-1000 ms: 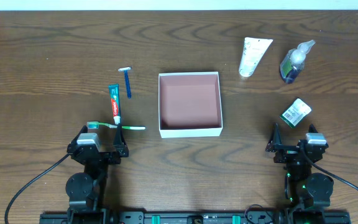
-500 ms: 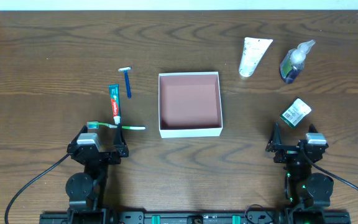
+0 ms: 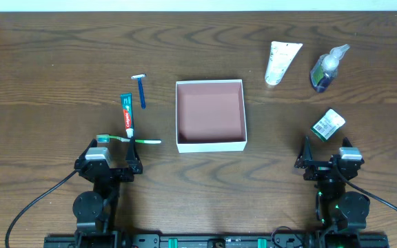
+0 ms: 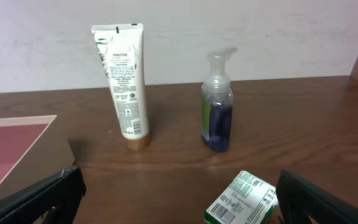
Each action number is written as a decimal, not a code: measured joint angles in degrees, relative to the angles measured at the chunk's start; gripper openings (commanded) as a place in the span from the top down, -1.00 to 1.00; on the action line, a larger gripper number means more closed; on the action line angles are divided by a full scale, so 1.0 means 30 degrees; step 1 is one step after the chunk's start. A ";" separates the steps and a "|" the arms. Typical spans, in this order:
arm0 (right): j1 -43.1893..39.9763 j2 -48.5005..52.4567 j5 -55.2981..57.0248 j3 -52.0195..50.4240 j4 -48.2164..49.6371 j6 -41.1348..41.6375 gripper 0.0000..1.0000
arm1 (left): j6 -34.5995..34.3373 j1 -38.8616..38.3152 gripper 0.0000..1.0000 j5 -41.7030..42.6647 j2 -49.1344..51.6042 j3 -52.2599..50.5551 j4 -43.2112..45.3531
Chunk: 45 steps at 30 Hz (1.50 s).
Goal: Pack container
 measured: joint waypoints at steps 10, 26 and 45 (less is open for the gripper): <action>0.0000 0.0000 -0.0736 0.0000 0.0270 0.0073 -0.99 | 0.0000 0.0000 -0.96 0.0000 0.0000 0.0000 0.0000; 0.0000 0.1800 -0.3024 0.0000 0.1501 0.0568 -0.99 | 0.0000 0.0000 -0.96 0.0000 0.0000 0.0000 0.0007; 0.0000 1.2437 -0.4546 1.3478 -0.6739 0.1574 -0.98 | -0.0007 0.0000 -0.96 0.0000 0.0007 0.0000 0.0000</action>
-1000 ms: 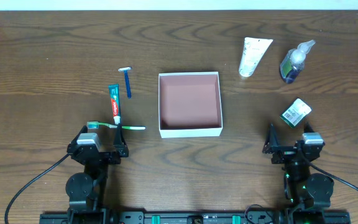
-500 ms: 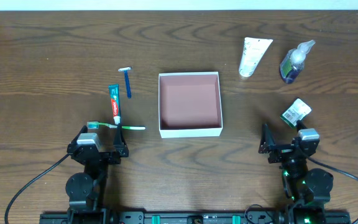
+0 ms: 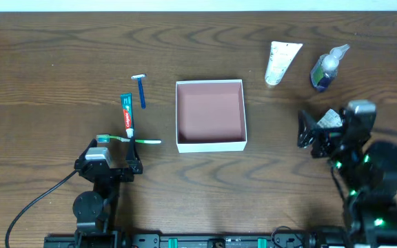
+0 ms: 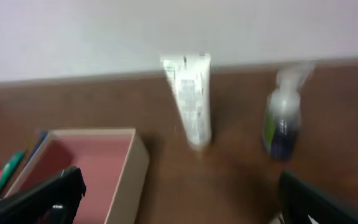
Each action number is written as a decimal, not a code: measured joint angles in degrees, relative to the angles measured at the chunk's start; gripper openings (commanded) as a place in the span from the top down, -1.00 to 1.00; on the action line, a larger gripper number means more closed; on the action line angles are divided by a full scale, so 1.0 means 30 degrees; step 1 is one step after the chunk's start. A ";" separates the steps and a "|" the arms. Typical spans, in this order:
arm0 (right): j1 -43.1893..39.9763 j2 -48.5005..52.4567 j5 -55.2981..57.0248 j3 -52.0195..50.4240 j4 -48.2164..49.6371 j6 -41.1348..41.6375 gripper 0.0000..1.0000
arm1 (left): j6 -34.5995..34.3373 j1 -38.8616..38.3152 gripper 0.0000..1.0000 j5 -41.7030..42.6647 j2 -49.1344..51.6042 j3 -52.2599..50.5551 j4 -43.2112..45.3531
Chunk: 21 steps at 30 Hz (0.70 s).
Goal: Pack container
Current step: 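Move the right gripper up toward the white lotion tube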
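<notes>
The open white box with a pink floor (image 3: 210, 144) sits mid-table; the right wrist view shows its near wall (image 4: 127, 163) at lower left. A white tube (image 3: 281, 62) and a blue soap bottle (image 3: 324, 69) lie at the back right, blurred in the wrist view as tube (image 4: 190, 99) and bottle (image 4: 283, 121). My right gripper (image 3: 319, 131) is open, raised beside a small green-white package (image 3: 331, 118) that the arm partly hides. Nothing sits between the right gripper (image 4: 179, 202) fingers. The left gripper (image 3: 113, 158) stands open near the toothbrush (image 3: 133, 140).
A red toothpaste tube (image 3: 127, 114) and a blue razor (image 3: 141, 89) lie left of the box. The toothbrush end shows at the left edge of the right wrist view (image 4: 5, 169). The table's back edge meets a white wall.
My right arm has moved forward from the table's front edge and risen, now beside the green-white package. Its wrist view has swung left and takes in the box. The left arm is unchanged.
</notes>
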 measured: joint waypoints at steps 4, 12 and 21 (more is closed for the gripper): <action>0.0000 0.2973 -0.0153 0.4058 -0.3191 -0.0204 -0.98 | 0.0015 0.0000 -0.96 0.0000 0.0000 0.0000 0.0000; 0.0000 0.9857 -0.2630 1.3136 -0.6885 -0.2200 -0.99 | 0.0007 0.0000 -0.96 0.0000 0.0000 0.0007 0.0007; 0.0000 1.3194 -0.5887 1.5475 -0.8327 -0.3257 -0.99 | 0.0007 0.0000 -0.96 0.0000 0.0000 0.0007 0.0000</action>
